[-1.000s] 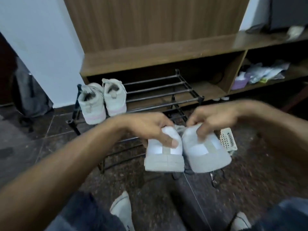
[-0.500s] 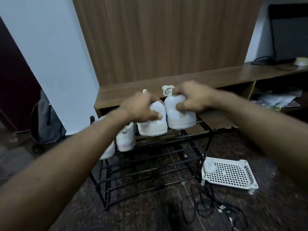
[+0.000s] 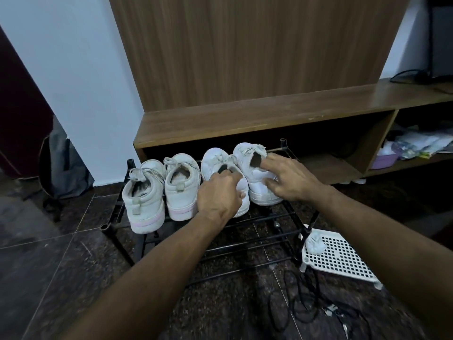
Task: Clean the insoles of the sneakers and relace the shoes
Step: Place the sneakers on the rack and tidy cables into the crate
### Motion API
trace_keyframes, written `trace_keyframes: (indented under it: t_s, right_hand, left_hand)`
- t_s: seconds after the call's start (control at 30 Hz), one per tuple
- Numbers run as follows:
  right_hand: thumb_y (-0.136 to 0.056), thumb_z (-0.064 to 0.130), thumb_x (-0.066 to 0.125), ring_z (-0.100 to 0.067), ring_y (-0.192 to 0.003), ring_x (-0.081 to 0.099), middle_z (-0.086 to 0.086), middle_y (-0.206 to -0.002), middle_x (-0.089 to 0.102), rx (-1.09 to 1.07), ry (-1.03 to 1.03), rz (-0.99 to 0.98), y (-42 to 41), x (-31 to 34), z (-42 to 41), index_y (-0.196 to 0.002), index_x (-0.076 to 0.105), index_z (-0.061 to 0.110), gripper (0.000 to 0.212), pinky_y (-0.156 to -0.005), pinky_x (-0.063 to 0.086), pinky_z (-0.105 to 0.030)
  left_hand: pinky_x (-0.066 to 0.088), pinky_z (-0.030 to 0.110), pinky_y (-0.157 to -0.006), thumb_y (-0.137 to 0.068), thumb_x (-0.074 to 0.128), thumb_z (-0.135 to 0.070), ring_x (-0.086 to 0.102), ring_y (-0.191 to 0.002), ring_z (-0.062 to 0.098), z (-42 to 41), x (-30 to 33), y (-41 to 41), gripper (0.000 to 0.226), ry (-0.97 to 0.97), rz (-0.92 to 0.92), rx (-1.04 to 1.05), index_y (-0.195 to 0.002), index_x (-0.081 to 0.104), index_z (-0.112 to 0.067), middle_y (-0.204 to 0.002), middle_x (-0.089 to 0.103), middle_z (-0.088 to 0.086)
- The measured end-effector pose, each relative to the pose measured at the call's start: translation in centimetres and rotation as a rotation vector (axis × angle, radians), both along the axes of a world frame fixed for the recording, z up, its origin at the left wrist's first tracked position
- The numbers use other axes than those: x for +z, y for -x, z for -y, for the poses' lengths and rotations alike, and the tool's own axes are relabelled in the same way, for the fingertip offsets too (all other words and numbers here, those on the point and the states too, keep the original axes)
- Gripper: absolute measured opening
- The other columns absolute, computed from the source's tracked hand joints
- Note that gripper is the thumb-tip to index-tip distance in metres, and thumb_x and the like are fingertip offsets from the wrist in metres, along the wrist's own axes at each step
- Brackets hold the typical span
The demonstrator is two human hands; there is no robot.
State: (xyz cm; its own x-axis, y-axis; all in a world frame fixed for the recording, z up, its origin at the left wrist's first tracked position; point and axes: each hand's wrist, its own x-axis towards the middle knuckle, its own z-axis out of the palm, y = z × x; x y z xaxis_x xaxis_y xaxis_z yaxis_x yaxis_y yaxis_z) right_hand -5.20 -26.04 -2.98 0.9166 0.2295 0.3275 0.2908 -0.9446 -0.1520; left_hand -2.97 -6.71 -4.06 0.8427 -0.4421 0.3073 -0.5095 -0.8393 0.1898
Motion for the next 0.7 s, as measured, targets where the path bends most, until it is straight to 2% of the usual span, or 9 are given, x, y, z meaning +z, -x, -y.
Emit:
trace_keyframes:
  t_s: [0.1, 0.27, 0.4, 0.53, 0.6, 0.7]
  right_hand:
    - [-0.086, 0.026, 0.063, -0.025, -0.096, 0.053, 0.003, -0.104, 0.049, -0.049, 0.002, -0.062, 0.1, -1.4, 0.4, -0.101, 0.055, 0.017, 0.02, -0.069, 0.042, -0.034]
    - [-0.092, 0.027, 0.058, -0.022, -0.117, 0.045, 0.002, -0.127, 0.046, -0.176, -0.06, -0.102, 1.6, -2.8, -0.4, -0.124, 0.046, 0.019, 0.035, -0.077, 0.032, -0.029]
    - [-0.087, 0.021, 0.057, -0.021, -0.125, 0.041, 0.003, -0.141, 0.037, -0.199, -0.132, -0.064, 3.8, -2.7, -0.8, -0.14, 0.037, 0.024, 0.056, -0.082, 0.038, -0.031]
    - [-0.087, 0.025, 0.058, -0.023, -0.128, 0.042, 0.002, -0.141, 0.04, -0.298, -0.177, -0.098, 7.8, -3.0, 0.5, -0.142, 0.036, 0.027, 0.059, -0.093, 0.042, -0.039]
    - [-0.089, 0.028, 0.06, -0.024, -0.128, 0.043, -0.001, -0.139, 0.043, -0.353, -0.176, -0.18, 10.3, -3.8, 1.6, -0.139, 0.042, 0.025, 0.053, -0.096, 0.041, -0.038]
    - [-0.087, 0.028, 0.062, -0.027, -0.12, 0.05, -0.005, -0.128, 0.051, -0.443, -0.223, -0.318, 14.8, -6.2, 3.3, -0.128, 0.053, 0.022, 0.043, -0.095, 0.044, -0.037]
  left_hand:
    - [0.045, 0.04, -0.078, -0.091, 0.059, -0.037, 0.051, -0.112, 0.025, 0.0, -0.8, -0.1, 0.037, -0.014, -0.047, 0.01, -0.125, 0.053, -0.021, -0.118, 0.058, 0.002]
    - [0.044, 0.043, -0.094, -0.092, 0.055, -0.036, 0.041, -0.123, 0.024, 0.1, -1.8, 0.8, 0.051, -0.022, -0.07, 0.031, -0.138, 0.039, -0.022, -0.133, 0.045, 0.002]
    - [0.032, 0.044, -0.107, -0.081, 0.06, -0.032, 0.032, -0.132, 0.026, 0.1, -2.6, 2.7, 0.066, 0.002, 0.08, 0.049, -0.141, 0.034, -0.02, -0.14, 0.037, 0.005]
    - [0.036, 0.044, -0.101, -0.076, 0.064, -0.02, 0.043, -0.124, 0.029, 1.4, -2.8, 5.7, 0.054, 0.106, 0.267, -0.172, -0.128, 0.052, -0.016, -0.131, 0.047, 0.01]
    - [0.038, 0.042, -0.096, -0.08, 0.063, -0.02, 0.048, -0.119, 0.027, 2.7, -3.0, 7.4, 0.04, 0.131, 0.2, -0.297, -0.12, 0.061, -0.016, -0.125, 0.052, 0.007]
    - [0.041, 0.039, -0.094, -0.086, 0.057, -0.026, 0.049, -0.116, 0.025, 5.0, -4.2, 9.8, 0.028, 0.04, 0.029, -0.398, -0.112, 0.067, -0.02, -0.119, 0.057, 0.002]
